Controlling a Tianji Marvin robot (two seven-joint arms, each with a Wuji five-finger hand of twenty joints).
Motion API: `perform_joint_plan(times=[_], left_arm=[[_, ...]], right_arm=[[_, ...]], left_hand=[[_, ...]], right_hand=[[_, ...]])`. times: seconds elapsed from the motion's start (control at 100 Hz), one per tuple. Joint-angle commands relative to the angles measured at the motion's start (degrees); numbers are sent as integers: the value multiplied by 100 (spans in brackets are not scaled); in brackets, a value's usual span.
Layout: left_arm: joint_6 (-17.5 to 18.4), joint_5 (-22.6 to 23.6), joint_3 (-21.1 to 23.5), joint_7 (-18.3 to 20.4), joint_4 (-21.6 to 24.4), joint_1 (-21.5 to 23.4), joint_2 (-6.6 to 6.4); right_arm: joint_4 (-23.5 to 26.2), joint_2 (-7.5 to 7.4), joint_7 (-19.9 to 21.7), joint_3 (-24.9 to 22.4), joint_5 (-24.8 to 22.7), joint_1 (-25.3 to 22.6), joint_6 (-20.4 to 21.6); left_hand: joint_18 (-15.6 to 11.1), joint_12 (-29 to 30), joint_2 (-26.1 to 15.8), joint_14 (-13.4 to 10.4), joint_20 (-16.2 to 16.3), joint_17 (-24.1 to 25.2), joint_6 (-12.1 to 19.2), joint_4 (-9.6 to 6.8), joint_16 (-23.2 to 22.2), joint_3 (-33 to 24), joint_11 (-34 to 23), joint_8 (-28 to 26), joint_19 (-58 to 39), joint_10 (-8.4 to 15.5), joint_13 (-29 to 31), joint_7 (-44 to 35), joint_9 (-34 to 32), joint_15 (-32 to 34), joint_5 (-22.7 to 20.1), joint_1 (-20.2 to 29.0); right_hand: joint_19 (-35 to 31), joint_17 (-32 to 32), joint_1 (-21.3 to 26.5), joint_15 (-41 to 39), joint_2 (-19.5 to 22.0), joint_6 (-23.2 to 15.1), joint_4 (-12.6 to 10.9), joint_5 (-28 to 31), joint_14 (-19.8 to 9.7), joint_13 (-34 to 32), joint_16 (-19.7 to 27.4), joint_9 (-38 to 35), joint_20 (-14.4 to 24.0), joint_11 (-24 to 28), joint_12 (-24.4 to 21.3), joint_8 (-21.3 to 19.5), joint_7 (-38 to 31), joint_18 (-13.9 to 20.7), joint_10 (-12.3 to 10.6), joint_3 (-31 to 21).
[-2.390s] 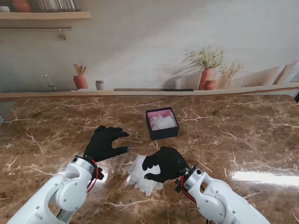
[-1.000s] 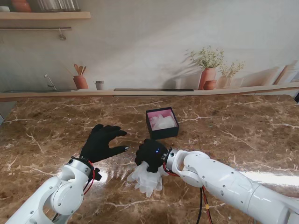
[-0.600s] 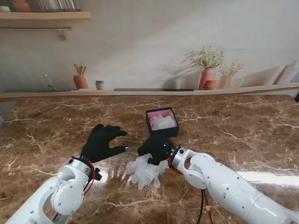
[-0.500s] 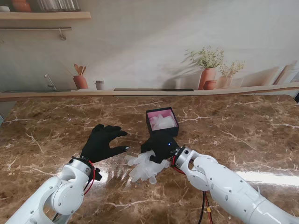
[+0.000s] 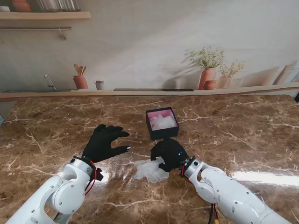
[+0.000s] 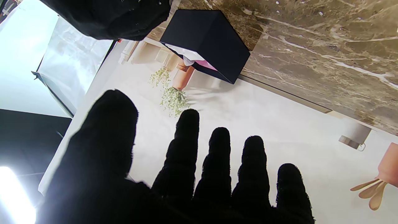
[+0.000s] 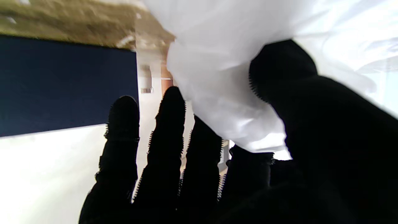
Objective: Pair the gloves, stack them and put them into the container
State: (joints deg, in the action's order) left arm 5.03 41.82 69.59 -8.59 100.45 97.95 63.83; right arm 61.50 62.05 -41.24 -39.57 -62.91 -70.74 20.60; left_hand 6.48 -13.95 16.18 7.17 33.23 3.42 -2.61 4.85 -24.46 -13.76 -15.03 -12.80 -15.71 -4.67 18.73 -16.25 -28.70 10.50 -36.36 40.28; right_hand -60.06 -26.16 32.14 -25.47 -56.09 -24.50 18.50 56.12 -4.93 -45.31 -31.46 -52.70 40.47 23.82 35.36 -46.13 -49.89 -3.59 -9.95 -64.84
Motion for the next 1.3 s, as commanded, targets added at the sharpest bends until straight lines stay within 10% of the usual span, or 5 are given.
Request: perform_joint_plan(times=[0.0,0.28,0.71,1.06,1.29], left_arm=[[-10,3,5,30,14,31,-9],[-16,-26,-34,24,4,12,-4],[24,-37,4,36,20,31,-6],[56,-79,-2,64,15,29,-7],[53,-82,-14,78,9,26,-10]], right_arm=[[241,-95,295,-208,6,-311,114],[1277,-147,2373,-1356,536,-1080,1000],[1678,-283,4201,-1156,1116,-966,338],[1469,-347,3658,-726,441,-746,261],[1482,-270,3463,-824,627,-813,291]], left_hand=[[8,65,-209,-221,106,110,110,-126,56,201,108,-12,250,60,-238,54,77,-189,-74,182],[4,76,-232,-218,124,105,118,-128,53,239,114,-7,263,76,-226,62,82,-178,-58,198],[11,86,-264,-195,138,113,110,-133,53,341,132,4,291,84,-238,84,87,-183,-37,205],[14,91,-349,-198,151,132,106,-138,58,477,162,7,358,81,-270,114,111,-207,-30,203],[19,88,-378,-198,181,132,92,-151,56,574,163,4,387,81,-274,128,107,-210,-26,246]], right_hand=[[481,318,54,479,-102,-180,37,-102,125,435,398,447,-211,-356,-542,-121,65,-150,141,-257],[1742,832,-2043,1820,967,687,-893,-571,933,1528,1539,1960,-638,-1688,-2101,409,1723,-702,700,592],[941,-396,-375,1370,-56,482,-253,-461,1425,764,1818,2160,-1569,-1403,-2710,1020,1274,-914,1131,335],[-1102,-2186,1132,-1497,-119,273,-203,72,231,-1786,-1087,-744,-791,585,1181,339,-26,244,135,148],[-1529,-2924,1399,-1961,-222,417,-247,626,259,-2545,-844,-1746,-837,622,1124,733,-215,254,152,32]])
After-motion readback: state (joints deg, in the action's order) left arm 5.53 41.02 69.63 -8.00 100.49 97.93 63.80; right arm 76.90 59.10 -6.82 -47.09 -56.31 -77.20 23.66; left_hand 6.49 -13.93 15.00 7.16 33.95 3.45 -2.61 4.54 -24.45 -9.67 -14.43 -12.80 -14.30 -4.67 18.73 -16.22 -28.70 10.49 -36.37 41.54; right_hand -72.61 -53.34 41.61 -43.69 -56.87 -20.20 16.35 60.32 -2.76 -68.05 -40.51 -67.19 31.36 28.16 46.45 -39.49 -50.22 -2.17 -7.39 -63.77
